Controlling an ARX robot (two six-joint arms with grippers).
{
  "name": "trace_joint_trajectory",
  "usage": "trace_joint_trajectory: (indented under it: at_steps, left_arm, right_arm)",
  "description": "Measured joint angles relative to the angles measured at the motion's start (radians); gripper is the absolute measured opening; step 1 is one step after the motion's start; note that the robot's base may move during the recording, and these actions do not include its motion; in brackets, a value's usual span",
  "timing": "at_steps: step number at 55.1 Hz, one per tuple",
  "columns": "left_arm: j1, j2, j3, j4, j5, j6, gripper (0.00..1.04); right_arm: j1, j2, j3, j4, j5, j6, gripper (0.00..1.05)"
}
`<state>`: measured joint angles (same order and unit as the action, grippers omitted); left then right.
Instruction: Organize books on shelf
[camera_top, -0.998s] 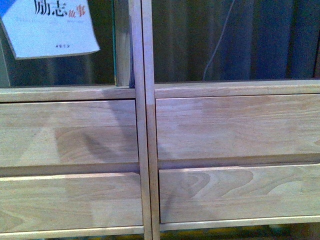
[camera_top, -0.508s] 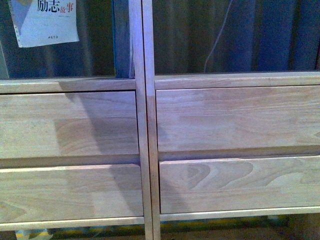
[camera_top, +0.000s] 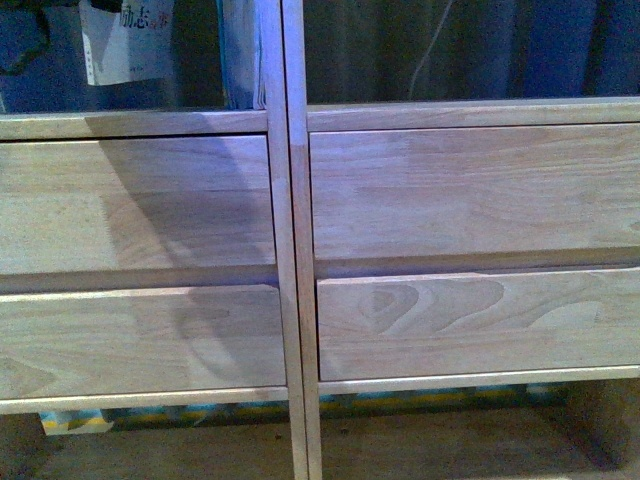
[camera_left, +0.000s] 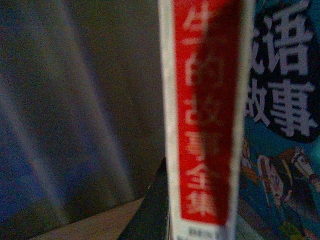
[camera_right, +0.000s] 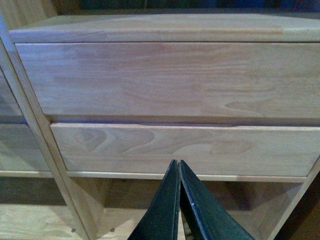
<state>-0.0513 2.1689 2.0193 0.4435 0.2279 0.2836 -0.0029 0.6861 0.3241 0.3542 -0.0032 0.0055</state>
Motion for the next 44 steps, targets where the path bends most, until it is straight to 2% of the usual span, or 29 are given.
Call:
trace_joint_trajectory:
  at_steps: [7, 24, 36, 44]
  left_arm:
    - [-0.041, 0.096, 0.142, -0.109, -0.06, 0.071, 0.07]
    - [-0.091, 0.194, 0.311, -0.185, -0.148, 0.126, 0.08]
    - [-0.092, 0.196, 0.311, -0.197, -0.153, 0.112, 0.41]
    - [-0.092, 0.135, 0.173, -0.116, -0.137, 0.079, 0.62]
  right_arm:
    - [0.0, -0.059, -0.08, 0.017, 0.0, 0.0, 0.03]
    - [0.0, -0.153, -0.174, 0.019, 0.0, 0.0, 0.03]
    - [0.0, -0.222, -0.219, 0.001, 0.0, 0.0, 0.03]
    - [0.0, -0.266, -0.243, -0.022, 0.0, 0.0, 0.03]
